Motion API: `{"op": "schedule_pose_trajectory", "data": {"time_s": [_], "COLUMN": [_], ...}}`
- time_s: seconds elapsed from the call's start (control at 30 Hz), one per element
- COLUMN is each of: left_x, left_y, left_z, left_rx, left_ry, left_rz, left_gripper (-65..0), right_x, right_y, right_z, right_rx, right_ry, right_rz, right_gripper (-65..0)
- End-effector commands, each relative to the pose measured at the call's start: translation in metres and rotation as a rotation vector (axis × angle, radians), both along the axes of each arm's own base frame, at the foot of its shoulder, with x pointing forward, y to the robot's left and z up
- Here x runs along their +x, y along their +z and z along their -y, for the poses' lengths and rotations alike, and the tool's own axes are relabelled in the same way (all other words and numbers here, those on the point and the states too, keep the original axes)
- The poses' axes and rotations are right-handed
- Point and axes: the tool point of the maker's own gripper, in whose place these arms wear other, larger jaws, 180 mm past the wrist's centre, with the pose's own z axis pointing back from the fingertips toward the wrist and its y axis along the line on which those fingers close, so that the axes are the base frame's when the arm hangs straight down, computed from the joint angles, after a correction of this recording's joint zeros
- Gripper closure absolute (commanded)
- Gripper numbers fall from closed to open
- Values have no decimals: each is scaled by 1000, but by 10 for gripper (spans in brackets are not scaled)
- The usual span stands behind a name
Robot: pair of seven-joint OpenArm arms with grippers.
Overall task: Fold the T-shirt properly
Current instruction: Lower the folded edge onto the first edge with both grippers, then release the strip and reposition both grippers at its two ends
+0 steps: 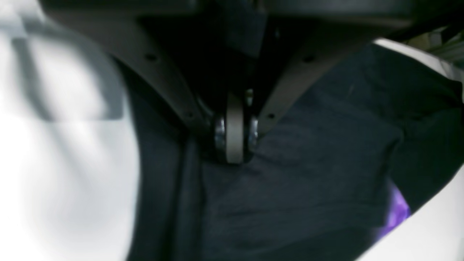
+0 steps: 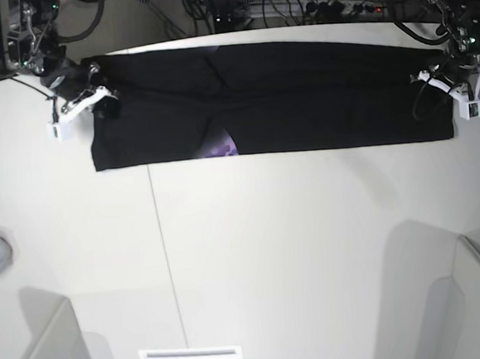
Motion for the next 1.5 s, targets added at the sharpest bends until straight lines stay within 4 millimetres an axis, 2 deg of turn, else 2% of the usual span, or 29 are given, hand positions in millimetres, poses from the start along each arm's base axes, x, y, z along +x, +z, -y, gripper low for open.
{"op": "schedule_pose_trajectory", "data": {"time_s": [0.0, 0.13, 0.33, 0.5, 0.63, 0.73, 0.8, 0.9, 0.97, 1.03, 1.13, 1.23, 1.4, 1.47], "left_x": [0, 2, 24, 43, 45, 43, 41, 34, 32, 22, 16, 6, -2, 0], "left_y": [-7, -29, -24, -2, 17, 40, 58, 91, 106, 108, 116, 106, 81, 75], "left_z": [4, 24, 24, 18, 15, 2, -6, -23, -26, -23, -25, -32, -34, -32], "left_rx": [15, -15, -23, 14, 60, 112, 142, 211, 217, 190, 156, 91, -7, -42], "left_ry": [-34, -86, -77, -55, -69, -43, -8, 40, 36, -3, -27, 8, 55, 61], "left_rz": [-29, -53, -17, 43, 27, 56, 82, 125, 151, 153, 184, 187, 170, 175], "left_gripper": [0, 0, 0, 0, 0, 0, 0, 0, 0, 0, 0, 0, -418, -545], "right_x": [6, 14, 39, 60, 67, 71, 70, 70, 66, 63, 61, 55, 49, 46], "right_y": [3, -1, 3, 13, 22, 35, 46, 77, 95, 104, 102, 96, 92, 90], "right_z": [5, 5, 4, 5, 2, -3, -12, -24, -30, -37, -37, -39, -40, -40], "right_rx": [-40, -101, -189, -214, -217, -216, -207, -219, -227, -220, -214, -209, -206, -205], "right_ry": [19, 26, 40, 66, 83, 88, 92, 114, 131, 134, 126, 133, 137, 138], "right_rz": [20, 26, 68, 77, 86, 124, 158, 245, 293, 315, 309, 288, 274, 265], "right_gripper": [0, 0, 0, 0, 0, 0, 0, 0, 0, 0, 0, 0, 0, 0]}}
